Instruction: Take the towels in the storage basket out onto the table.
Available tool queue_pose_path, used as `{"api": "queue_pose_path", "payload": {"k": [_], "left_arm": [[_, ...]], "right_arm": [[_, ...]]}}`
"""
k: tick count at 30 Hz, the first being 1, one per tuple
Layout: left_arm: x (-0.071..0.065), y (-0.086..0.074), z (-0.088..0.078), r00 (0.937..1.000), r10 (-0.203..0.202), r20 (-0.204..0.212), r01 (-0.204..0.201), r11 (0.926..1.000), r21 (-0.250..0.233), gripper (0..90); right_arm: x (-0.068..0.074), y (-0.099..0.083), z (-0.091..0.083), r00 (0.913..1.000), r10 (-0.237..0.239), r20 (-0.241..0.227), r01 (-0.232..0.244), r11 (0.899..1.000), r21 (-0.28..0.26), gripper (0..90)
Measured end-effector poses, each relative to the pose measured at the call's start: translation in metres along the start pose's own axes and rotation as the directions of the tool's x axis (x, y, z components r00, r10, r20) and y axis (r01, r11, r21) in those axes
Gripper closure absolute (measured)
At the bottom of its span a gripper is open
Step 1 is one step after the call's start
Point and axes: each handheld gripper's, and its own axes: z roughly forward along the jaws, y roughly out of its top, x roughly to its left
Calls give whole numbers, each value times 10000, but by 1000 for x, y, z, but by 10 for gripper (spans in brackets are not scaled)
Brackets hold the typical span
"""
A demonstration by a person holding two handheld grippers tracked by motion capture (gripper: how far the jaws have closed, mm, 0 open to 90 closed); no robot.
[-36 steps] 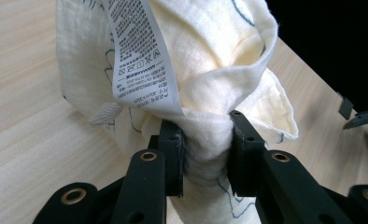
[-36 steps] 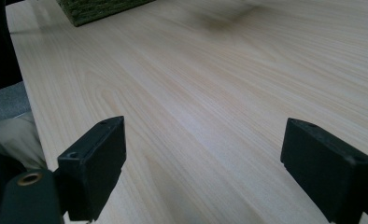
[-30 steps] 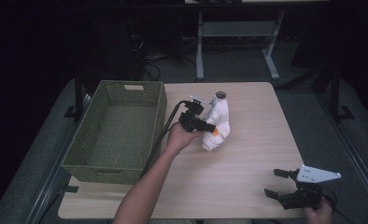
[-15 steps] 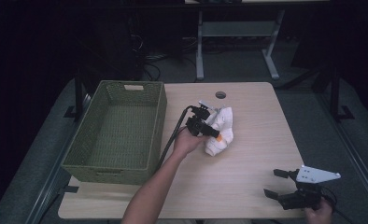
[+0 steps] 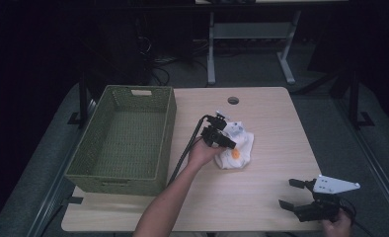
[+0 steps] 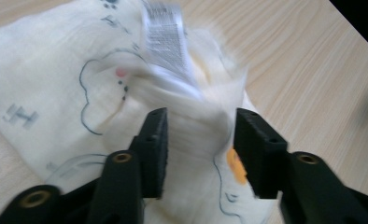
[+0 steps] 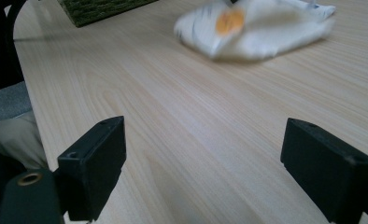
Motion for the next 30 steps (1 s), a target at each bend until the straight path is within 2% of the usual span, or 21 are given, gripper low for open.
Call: {"api": "queue_pose_path", "payload": {"k": [14,21,22,30], "left_arm": [[-9,-9,-17,9991,432,-46,-434,9985,-342,470],[-12,-22,-28,9993,373,55,-368,9968,-716,445],[-12,-23,-30,9983,587,42,-583,9965,-597,440],[-17,-37,-36,9989,457,75,-447,9940,-997,416]], "right_arm": [[-1,-1,1,9999,97,69,-97,9999,50,138],[-1,-1,1,9999,81,129,-83,9999,118,138],[-1,-1,2,9999,91,135,-93,9999,141,138],[-1,-1,2,9997,146,207,-150,9997,179,138]]}}
